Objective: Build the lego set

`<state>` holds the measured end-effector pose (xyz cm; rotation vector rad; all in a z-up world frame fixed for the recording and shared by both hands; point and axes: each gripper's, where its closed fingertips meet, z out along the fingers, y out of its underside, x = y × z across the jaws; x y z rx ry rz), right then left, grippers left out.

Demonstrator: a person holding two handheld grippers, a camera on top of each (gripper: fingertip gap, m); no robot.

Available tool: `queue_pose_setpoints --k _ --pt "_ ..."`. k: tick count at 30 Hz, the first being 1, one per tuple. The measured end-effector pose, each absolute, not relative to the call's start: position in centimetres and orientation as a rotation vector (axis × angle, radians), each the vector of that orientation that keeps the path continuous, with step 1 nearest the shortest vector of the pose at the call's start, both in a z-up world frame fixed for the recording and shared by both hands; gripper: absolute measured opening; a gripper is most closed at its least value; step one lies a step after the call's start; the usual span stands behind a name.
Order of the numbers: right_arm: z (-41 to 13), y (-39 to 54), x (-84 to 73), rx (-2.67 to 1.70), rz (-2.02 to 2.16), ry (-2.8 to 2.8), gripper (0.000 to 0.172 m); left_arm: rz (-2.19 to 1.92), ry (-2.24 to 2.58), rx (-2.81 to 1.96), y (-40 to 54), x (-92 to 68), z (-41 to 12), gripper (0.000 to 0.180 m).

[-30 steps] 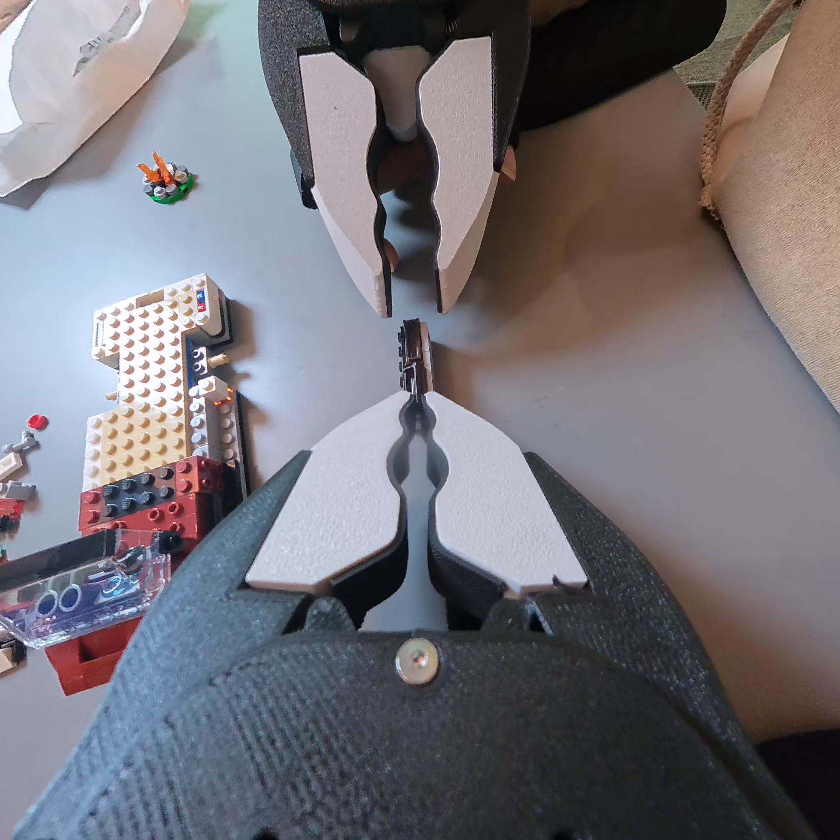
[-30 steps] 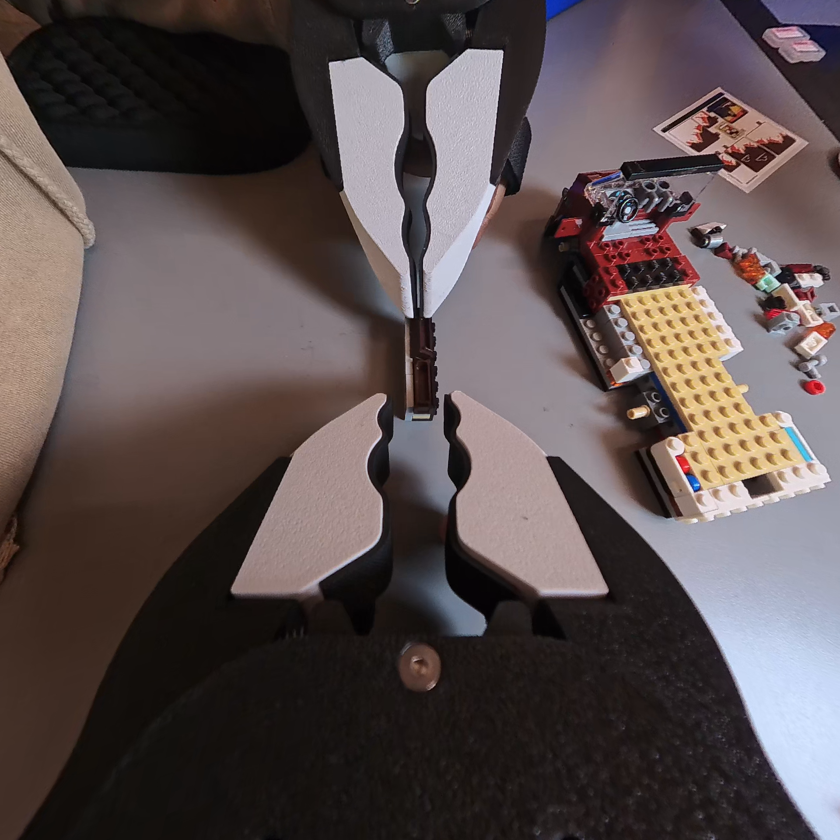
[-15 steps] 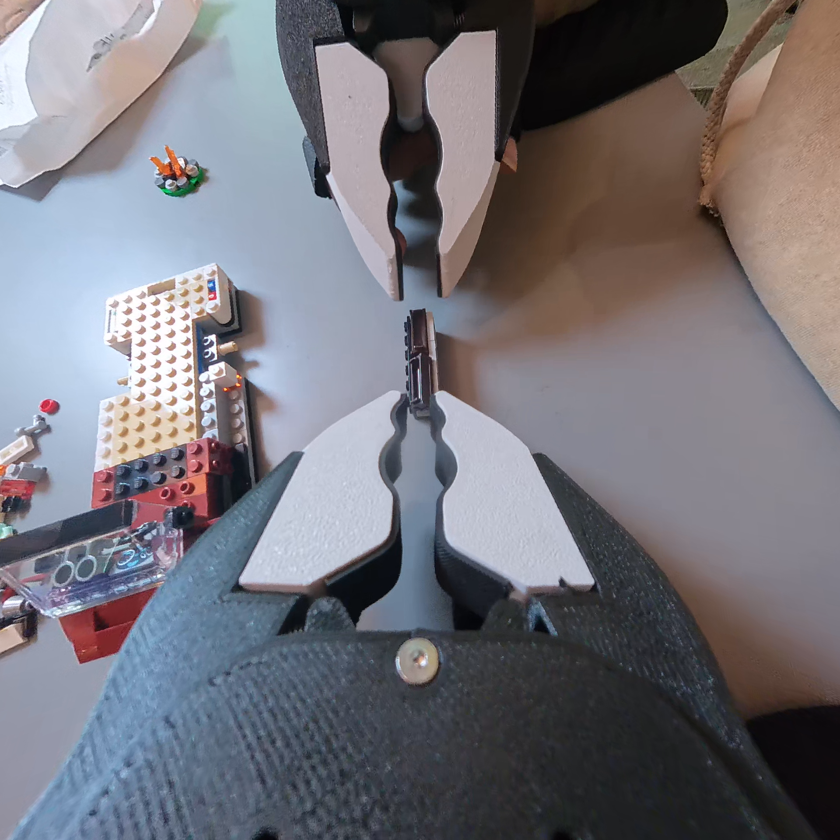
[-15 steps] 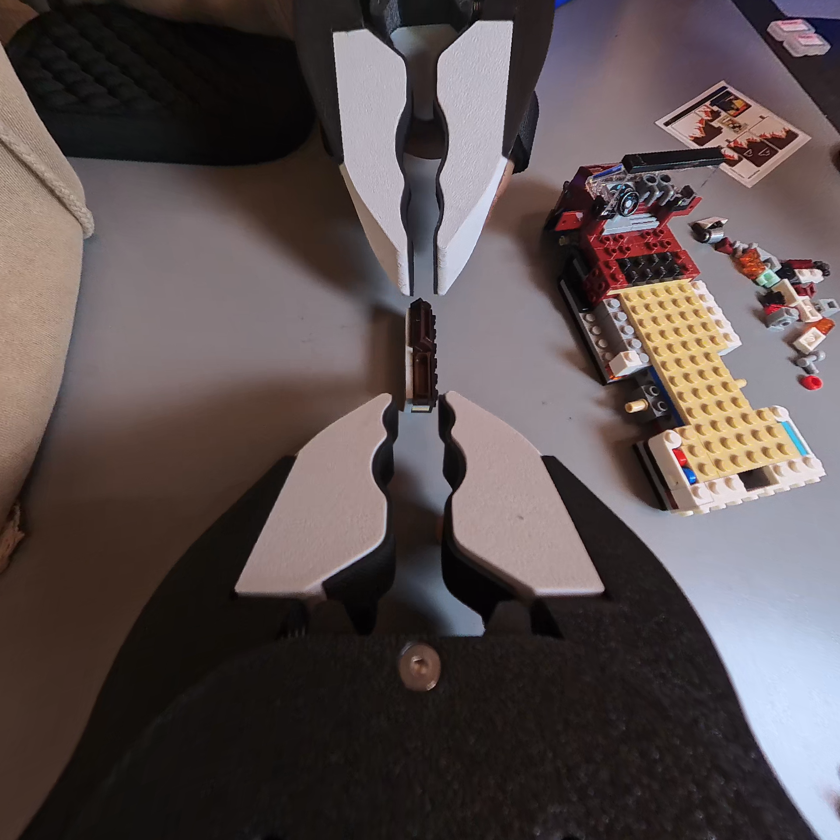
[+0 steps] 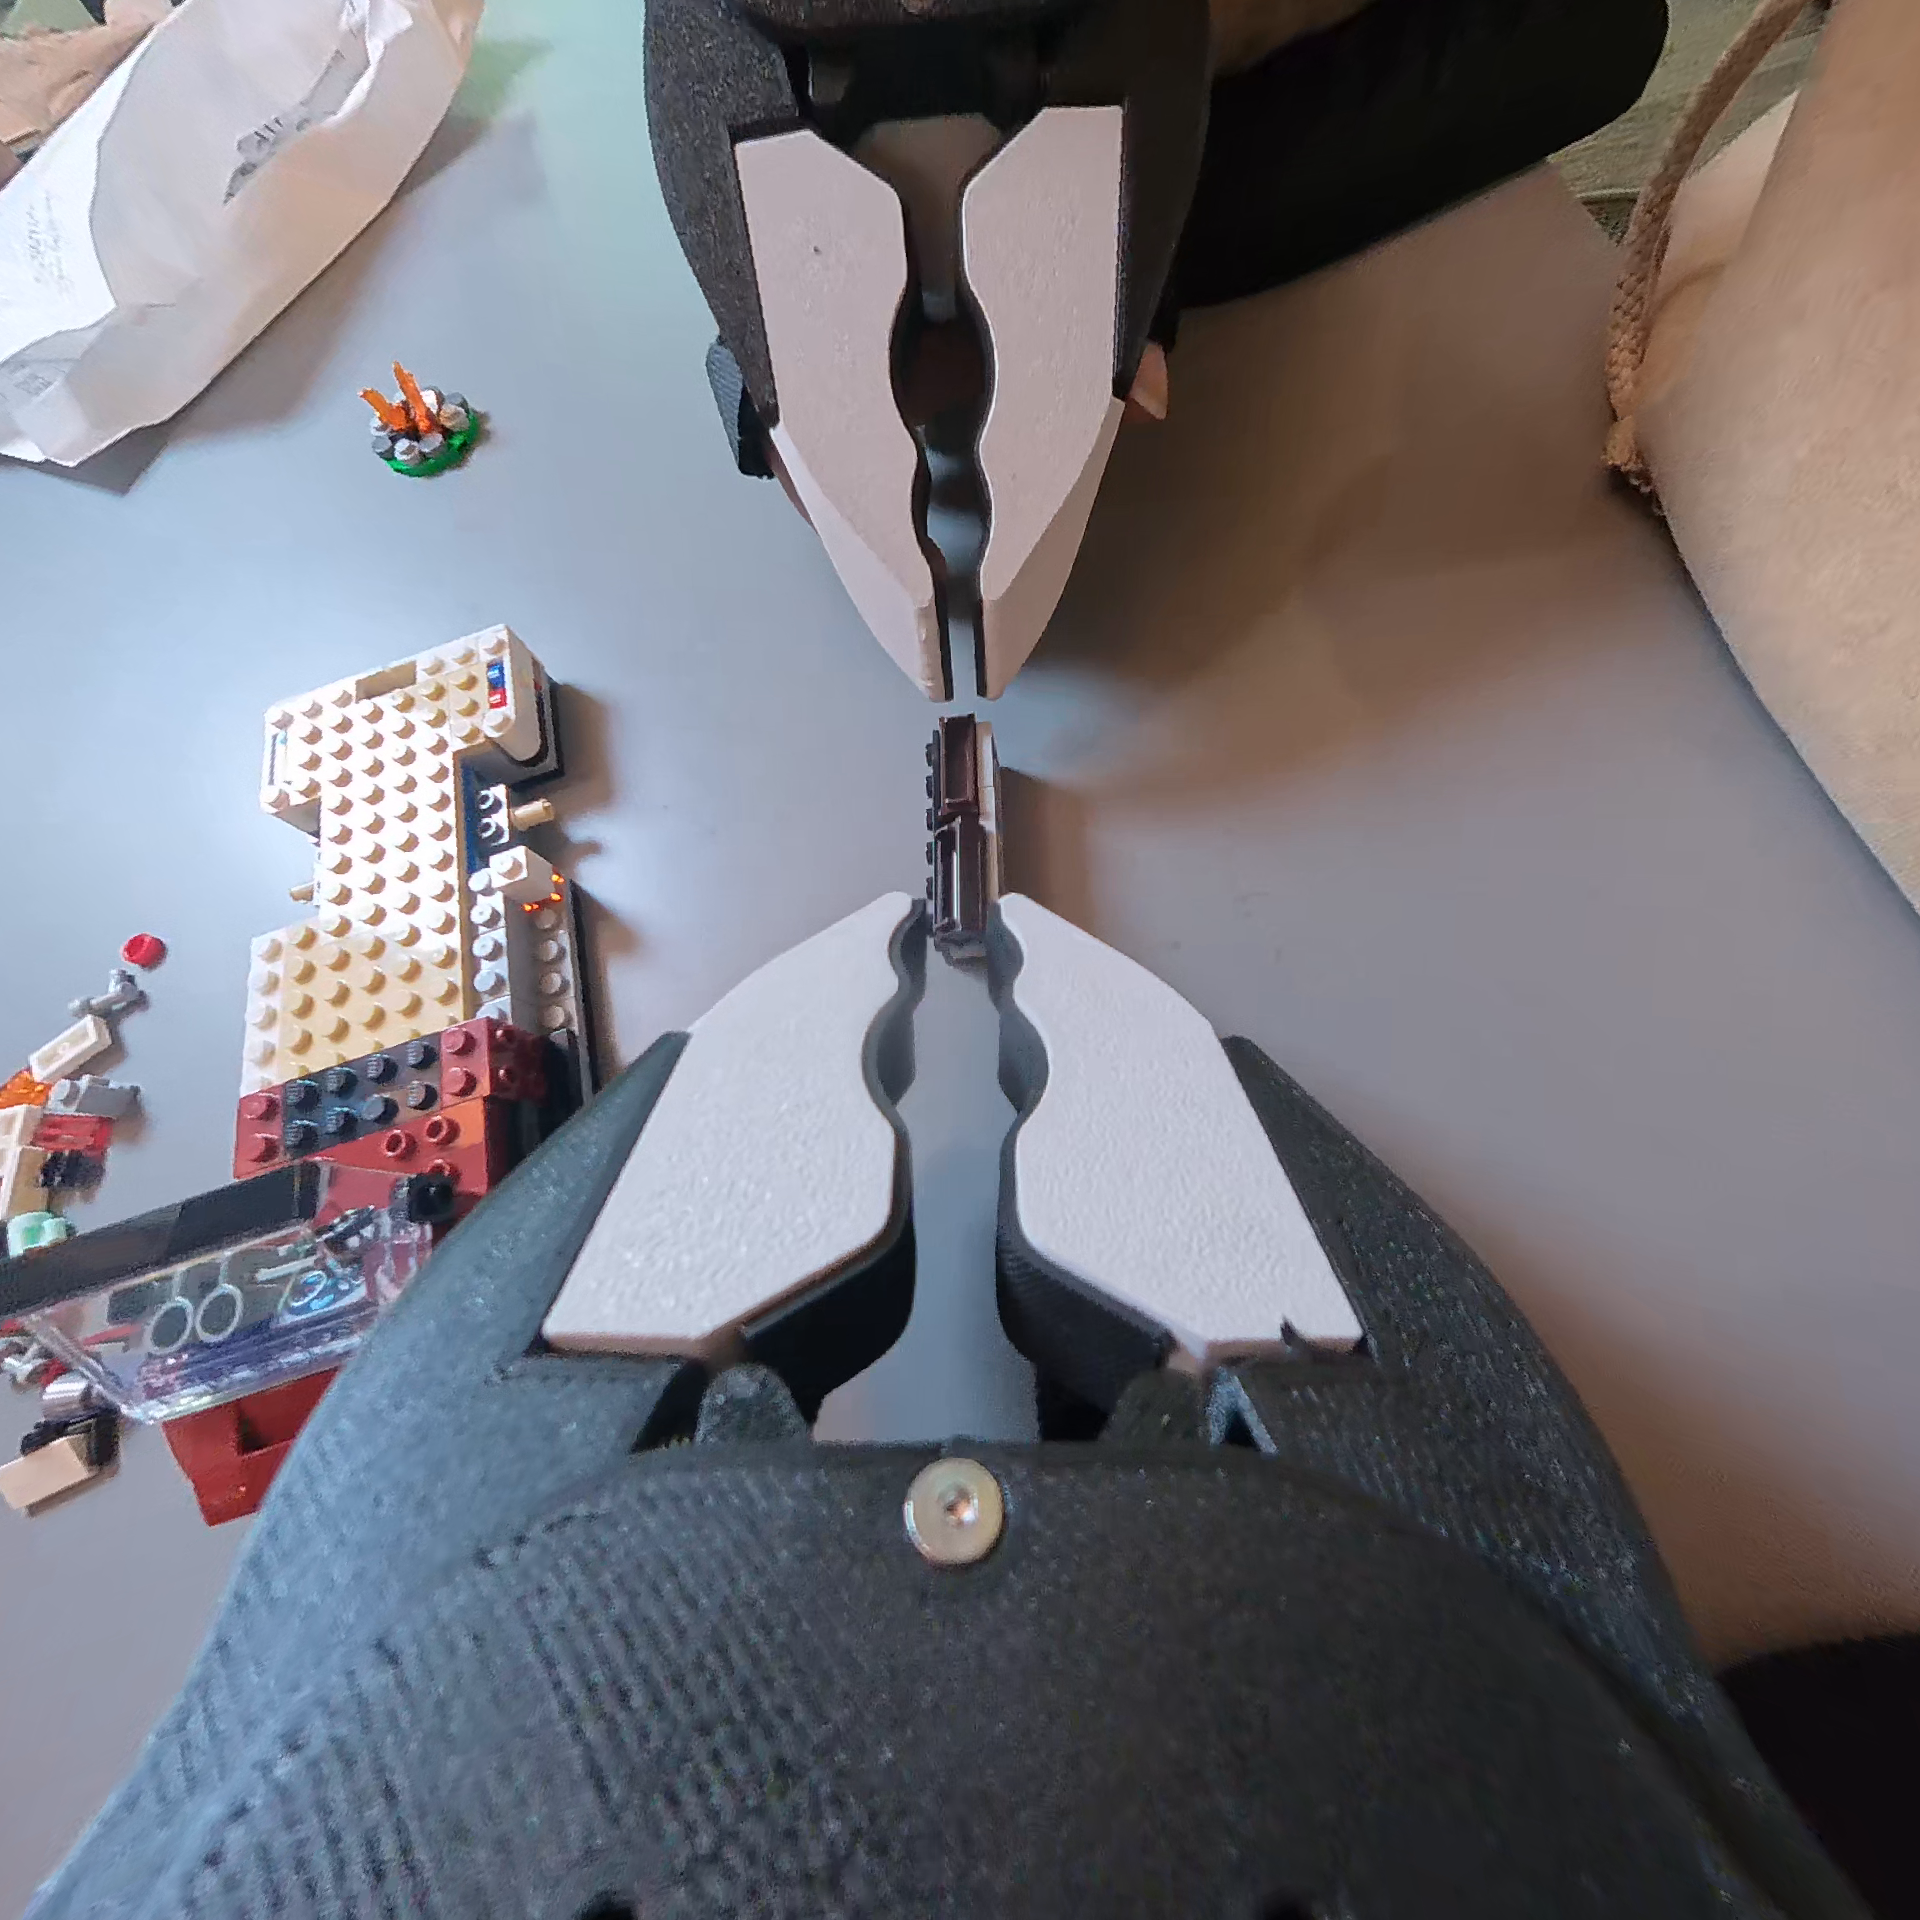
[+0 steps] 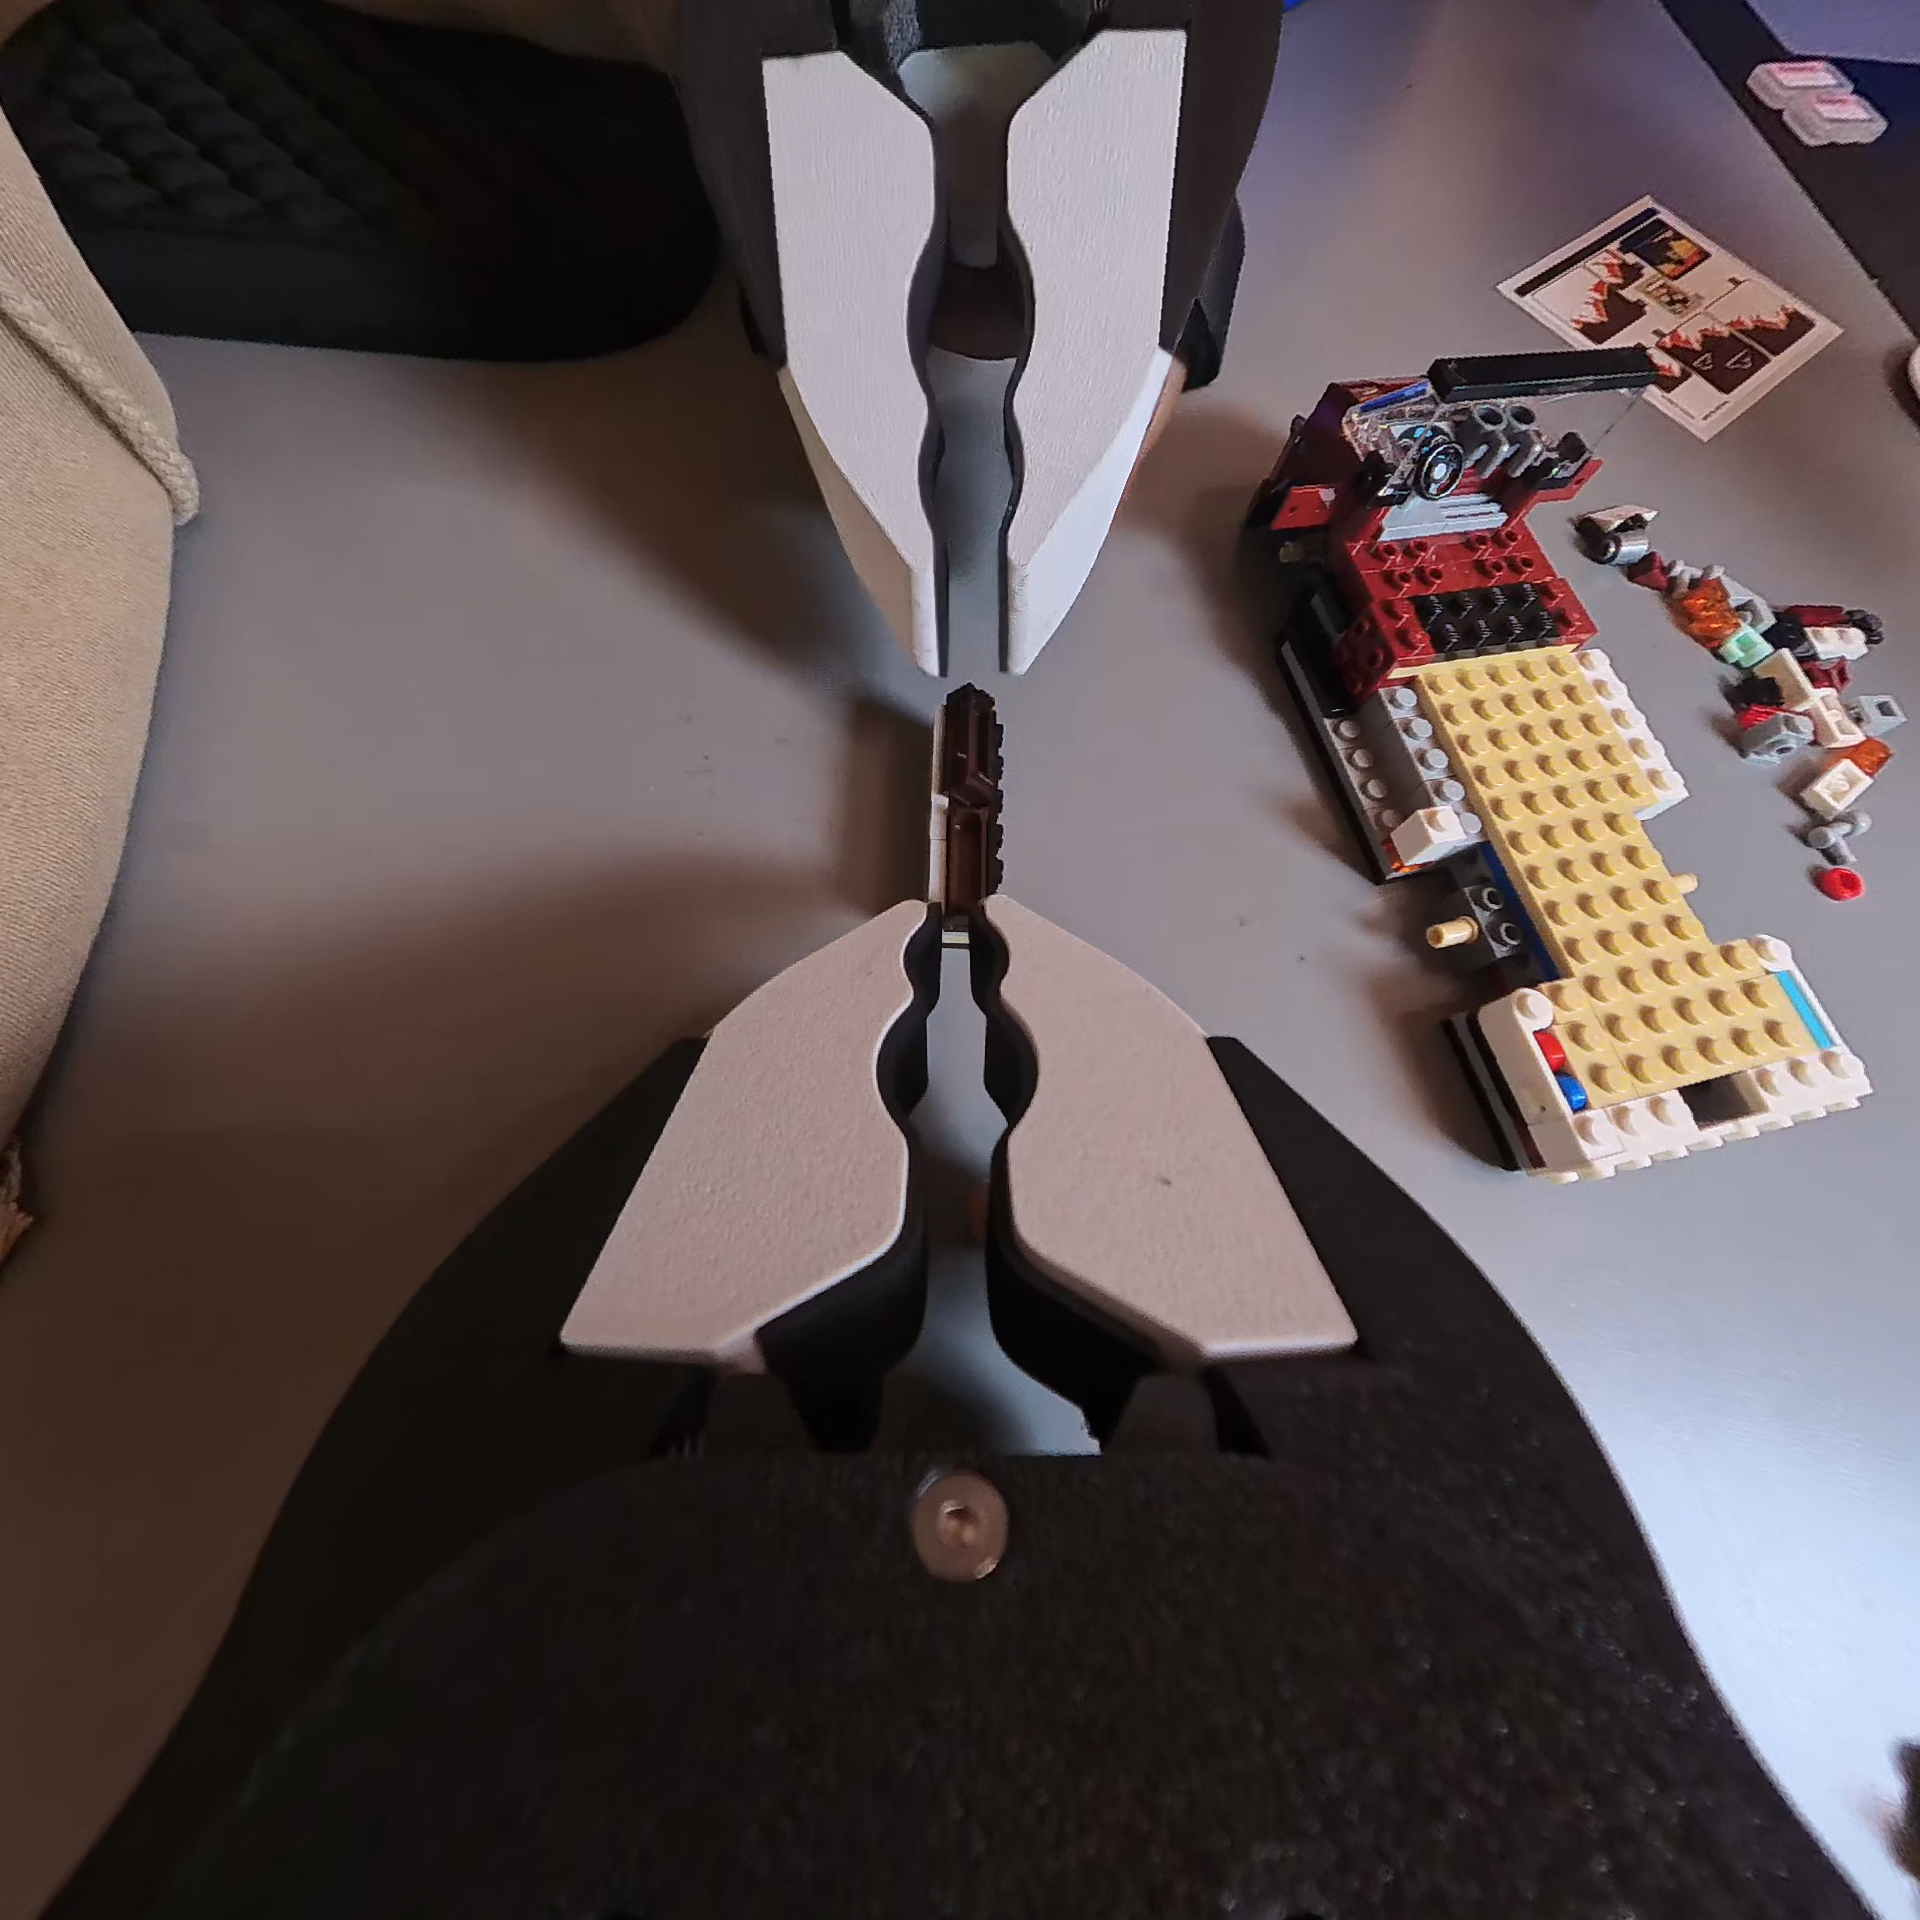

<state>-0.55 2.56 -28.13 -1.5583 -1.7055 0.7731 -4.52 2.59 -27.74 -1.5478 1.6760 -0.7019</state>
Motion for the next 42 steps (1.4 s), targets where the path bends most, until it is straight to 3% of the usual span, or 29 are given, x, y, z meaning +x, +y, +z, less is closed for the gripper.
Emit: queue_pose_setpoints --k 8,18,42 --pt "-28.1 2.5 -0.5 -1.556 0.775 -1.704 0.006 -0.649 1.728 -1.519 2.5 -4.2 -28.6 0.015" --pt "-28.1 2.5 -0.5 -1.557 0.781 -1.703 0.006 -0.873 1.583 -1.703 2.8 -4.4 -28.0 0.019" --pt "-28.1 2.5 -0.5 -1.561 0.784 -1.701 0.006 -0.736 1.618 -1.667 3.3 -4.3 -28.4 0.009"
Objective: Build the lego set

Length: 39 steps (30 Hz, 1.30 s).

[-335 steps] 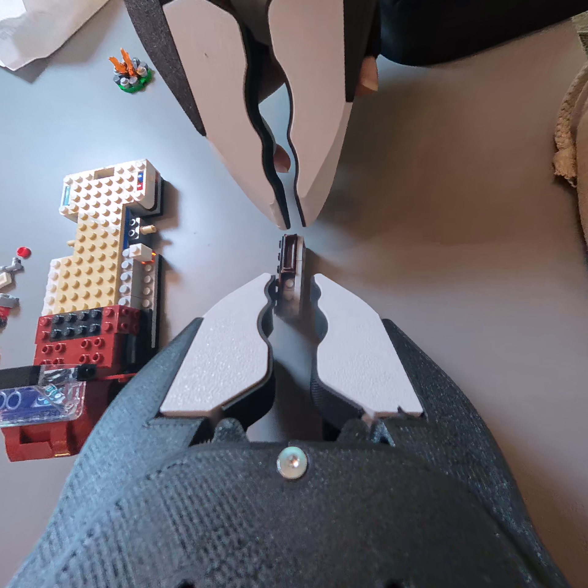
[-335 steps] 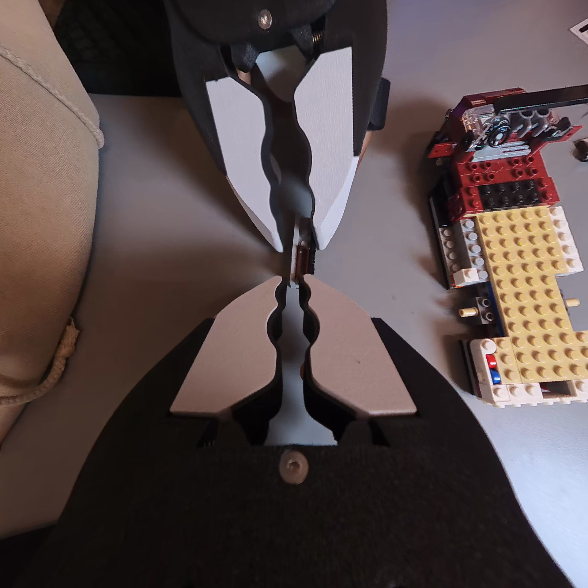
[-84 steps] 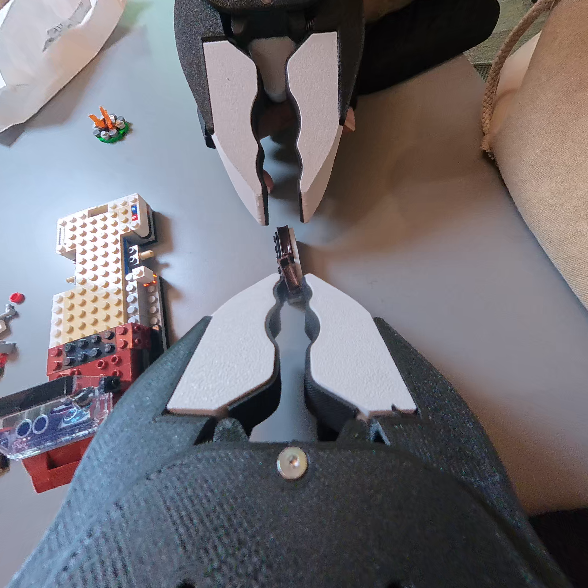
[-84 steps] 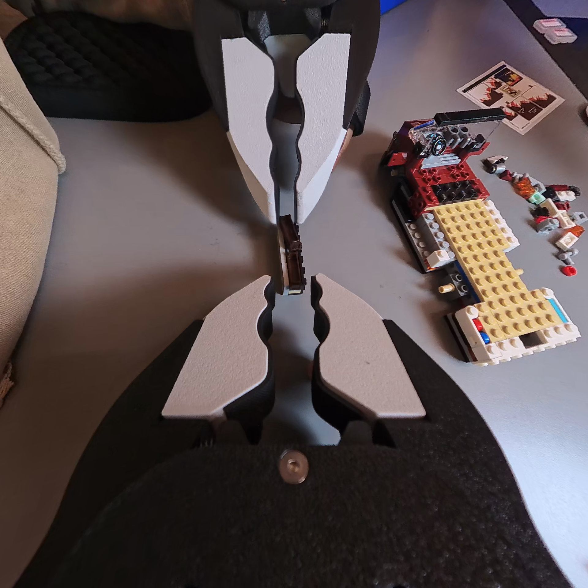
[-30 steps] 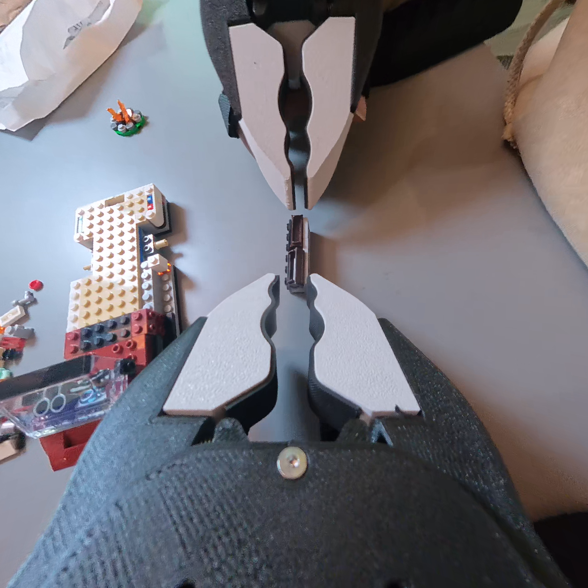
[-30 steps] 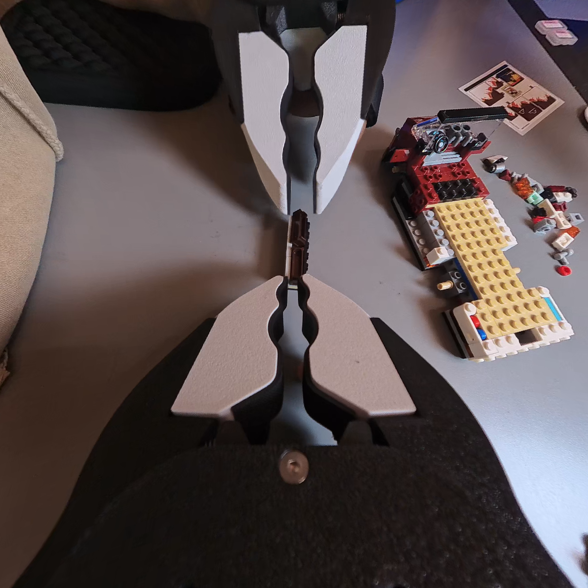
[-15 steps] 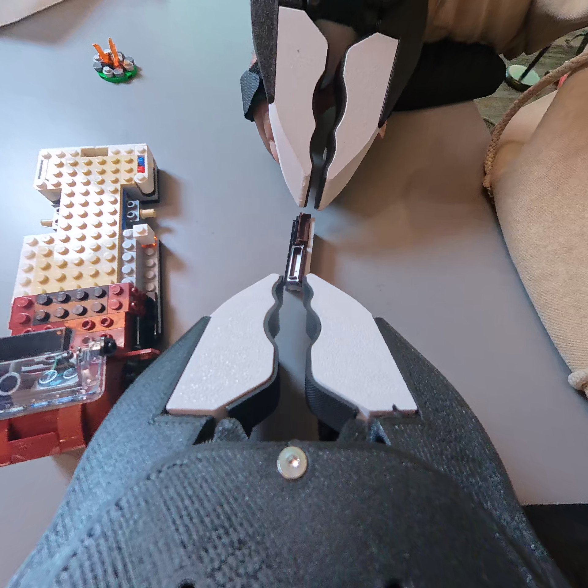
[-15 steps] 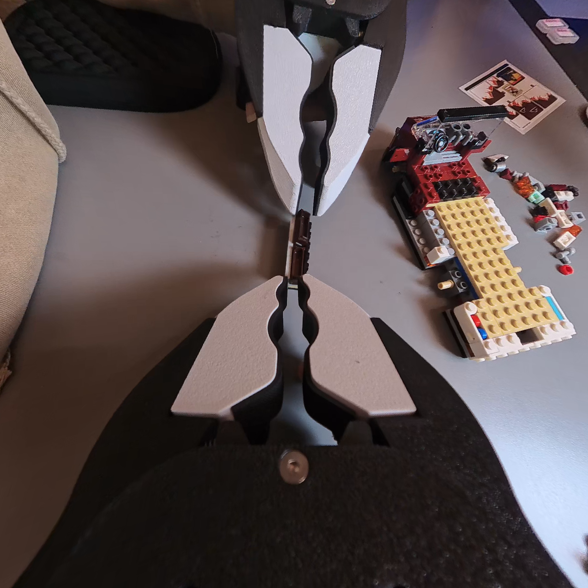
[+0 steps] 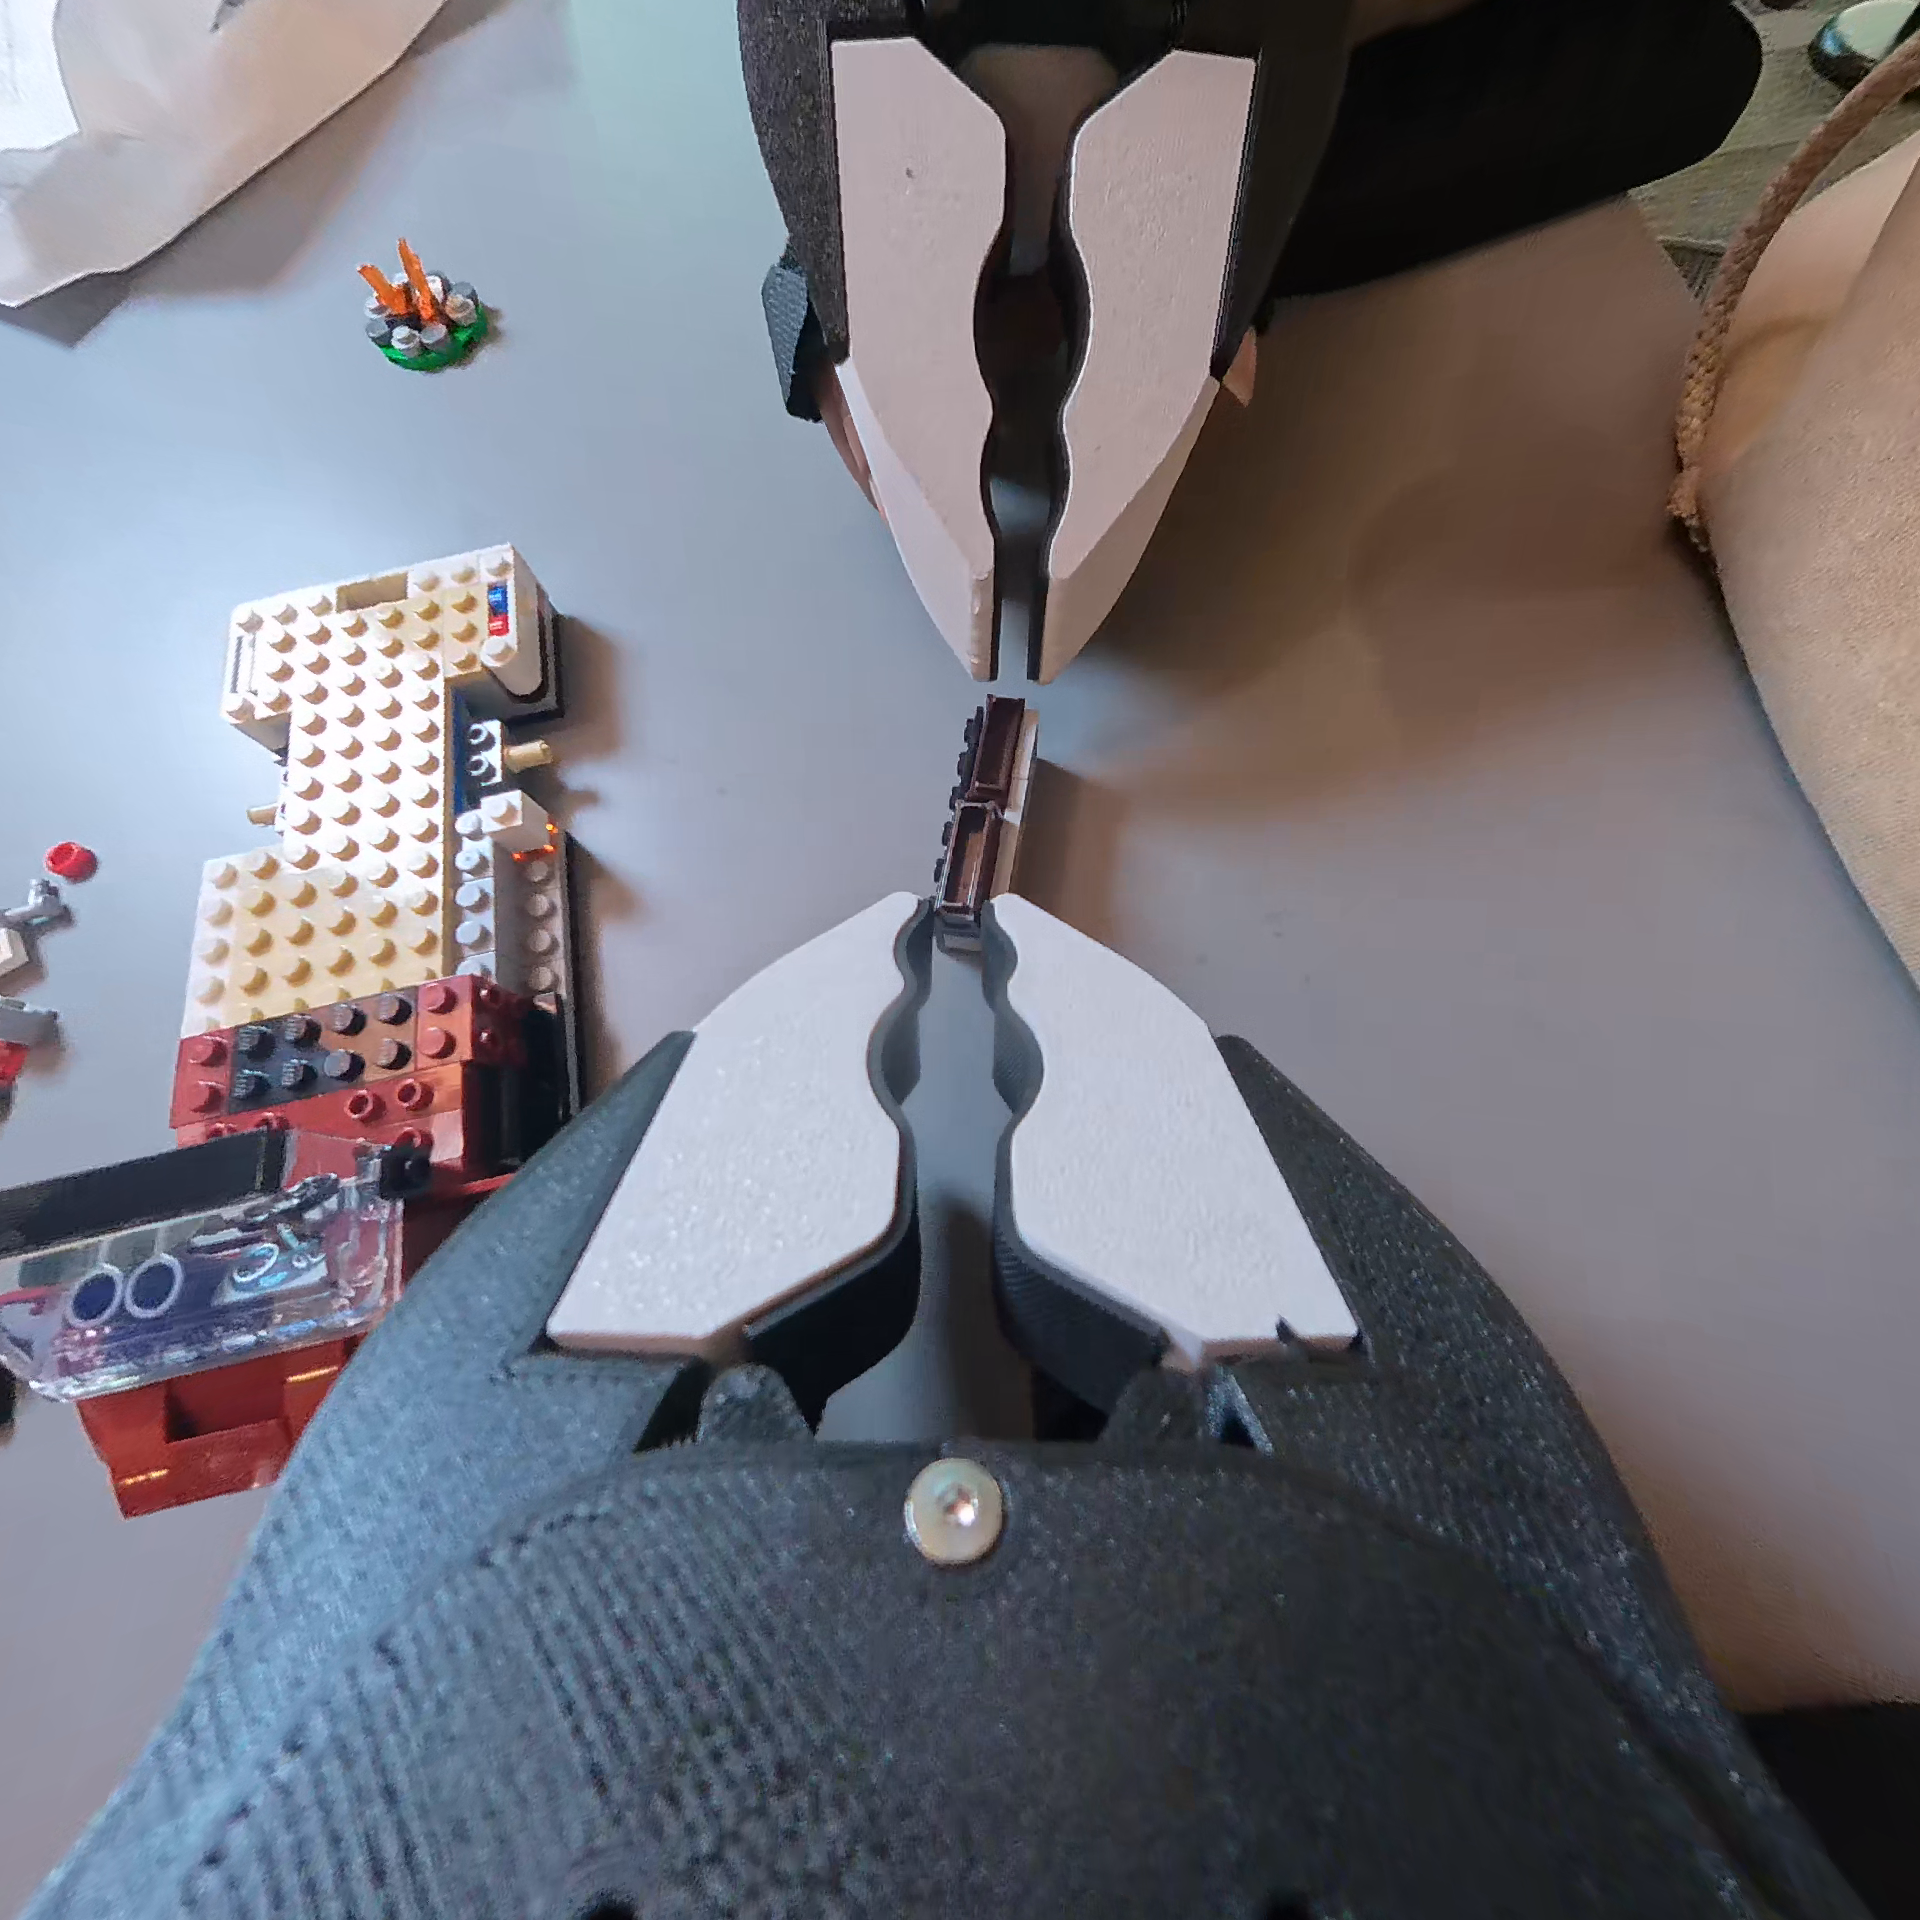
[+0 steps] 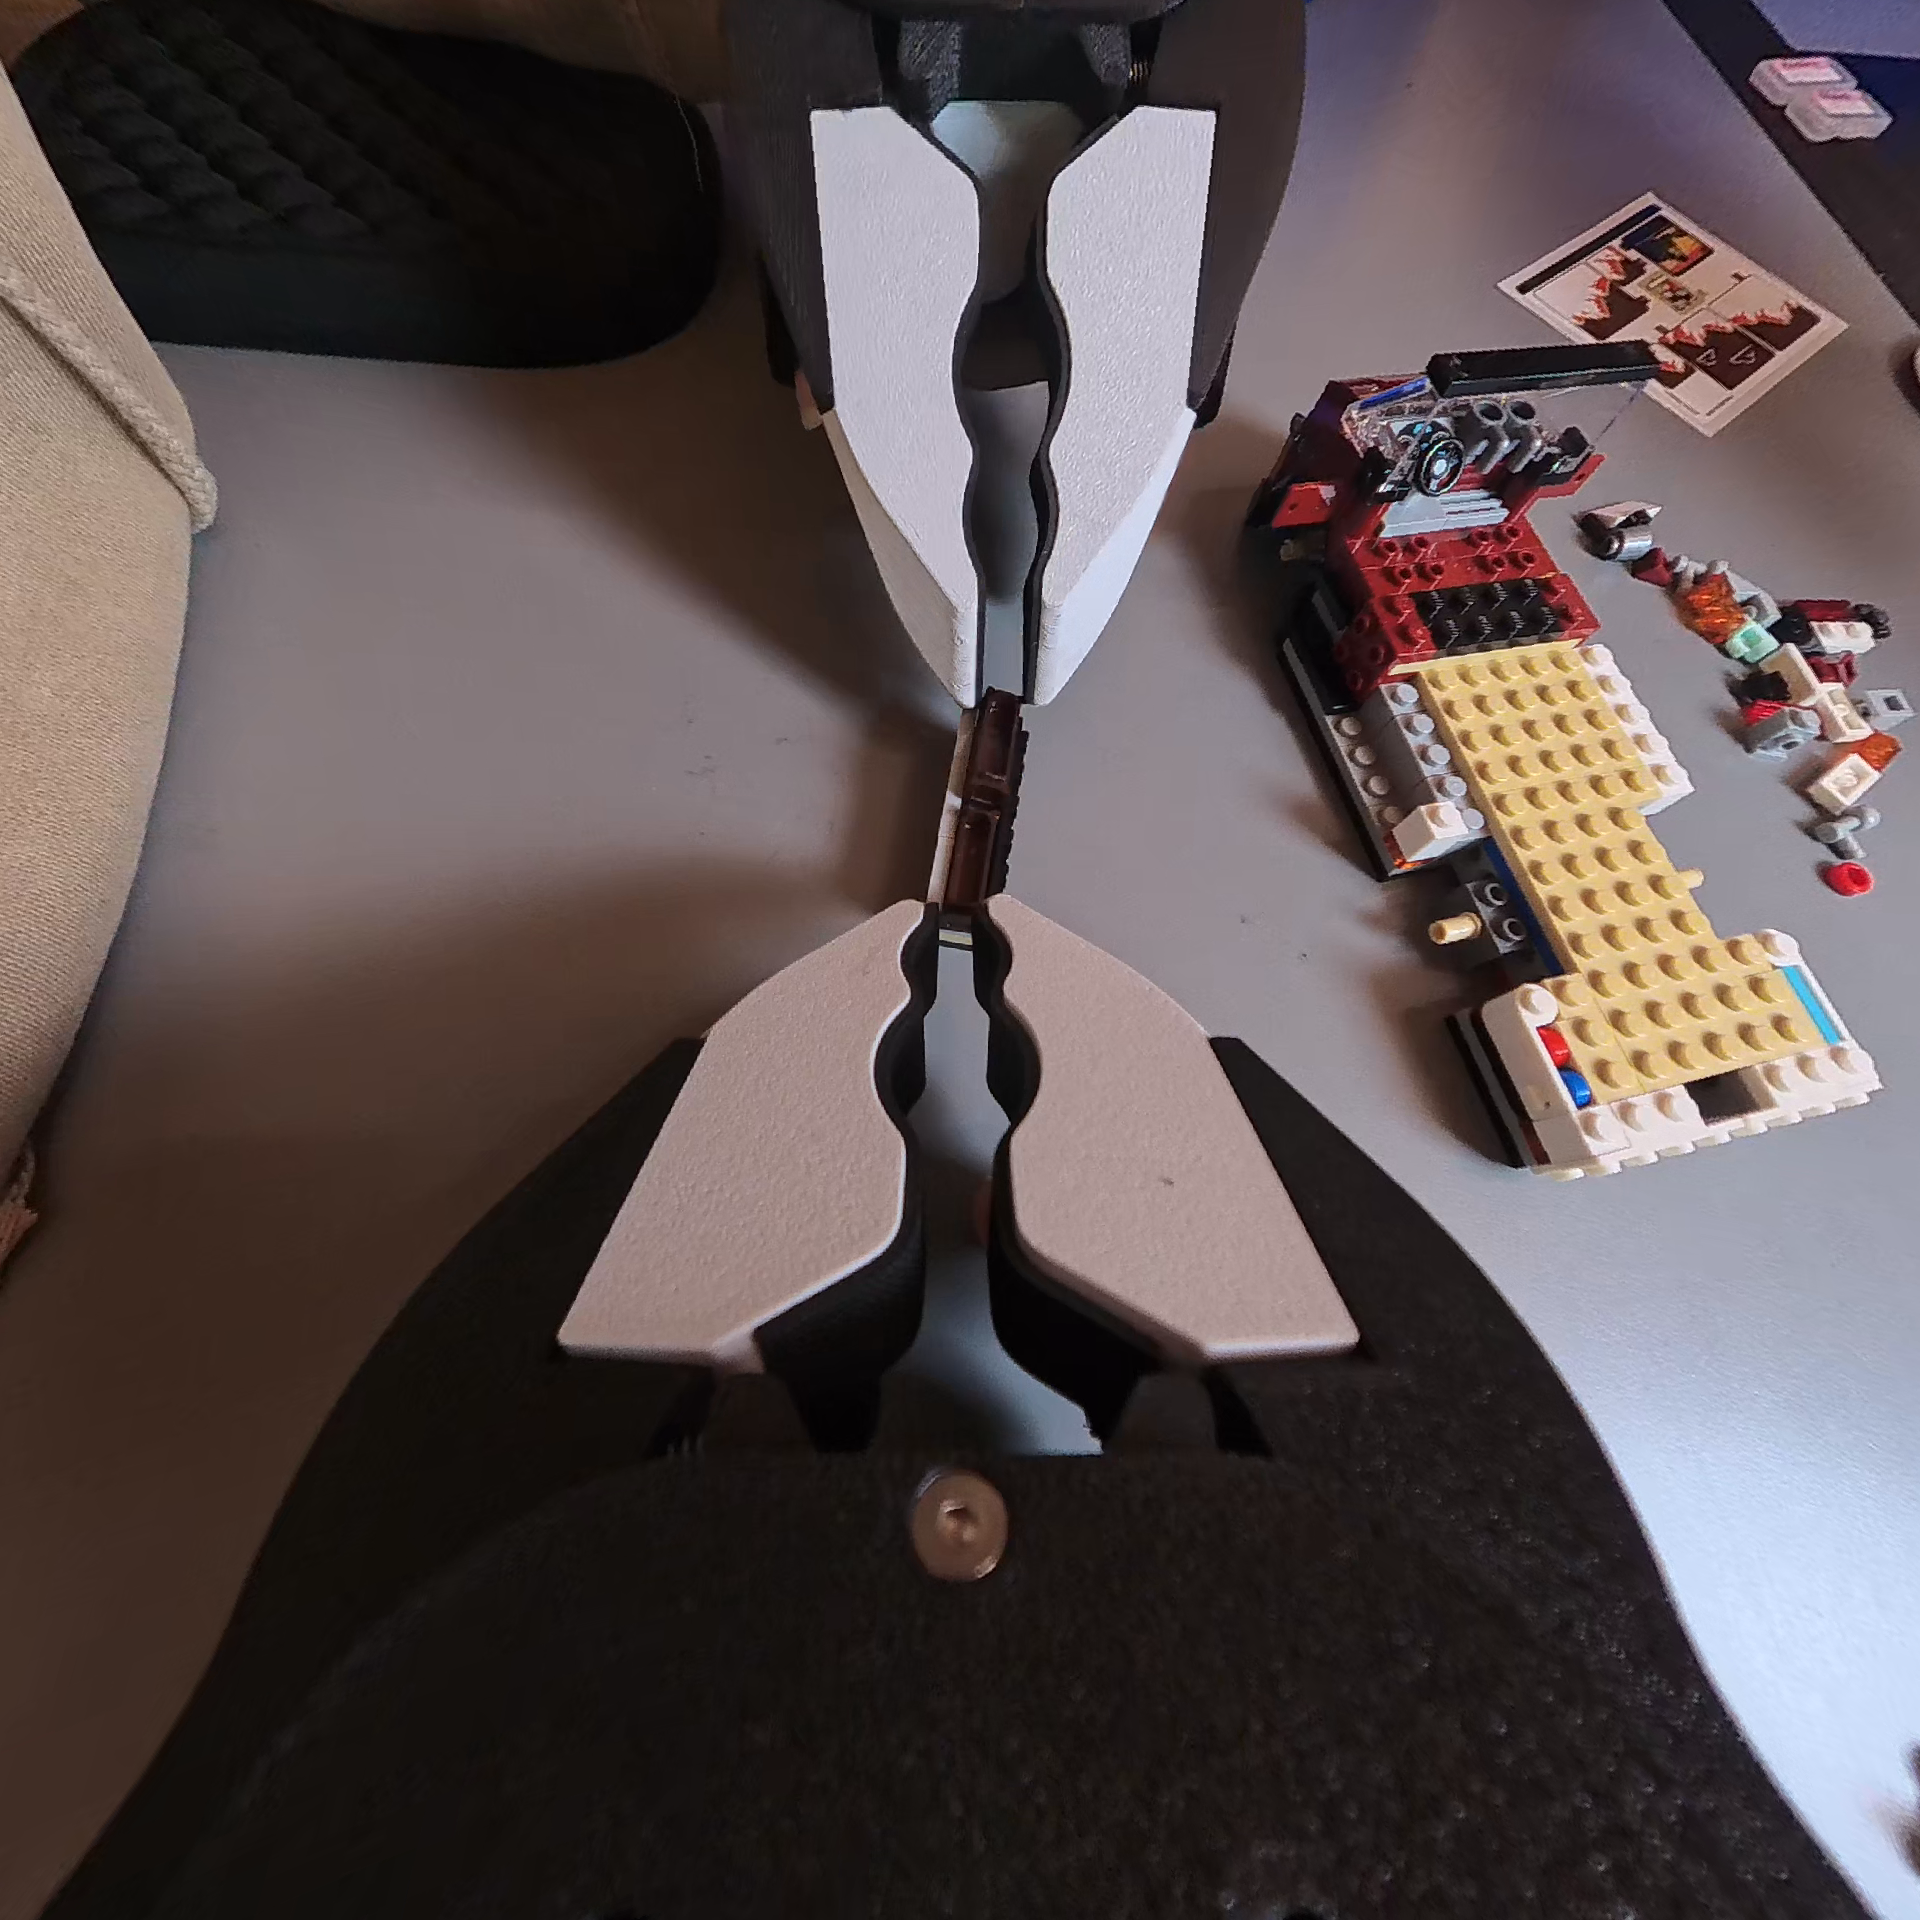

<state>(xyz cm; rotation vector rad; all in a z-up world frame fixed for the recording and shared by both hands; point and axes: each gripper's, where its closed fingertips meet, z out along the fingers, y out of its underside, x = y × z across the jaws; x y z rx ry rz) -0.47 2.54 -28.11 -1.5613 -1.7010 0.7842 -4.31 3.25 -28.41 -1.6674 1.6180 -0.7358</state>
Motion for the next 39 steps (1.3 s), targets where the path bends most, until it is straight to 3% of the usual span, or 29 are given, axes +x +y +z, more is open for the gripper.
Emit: queue_pose_setpoints --k 14,22,29,39 --pt "-28.1 2.5 -0.5 -1.563 0.787 -1.701 0.006 -0.733 1.63 -1.652 3.0 -4.3 -28.4 0.014" --pt "-28.1 2.5 -0.5 -1.562 0.785 -1.701 0.006 -0.744 1.643 -1.679 2.9 -4.4 -28.9 0.028" --pt "-28.1 2.6 -0.5 -1.569 0.785 -1.693 0.008 -0.638 1.695 -1.663 2.3 -3.4 -29.7 0.017" --pt "-28.2 2.7 -0.7 -1.567 0.761 -1.695 0.008 -0.591 1.694 -1.661 2.1 -2.8 -29.9 0.024"
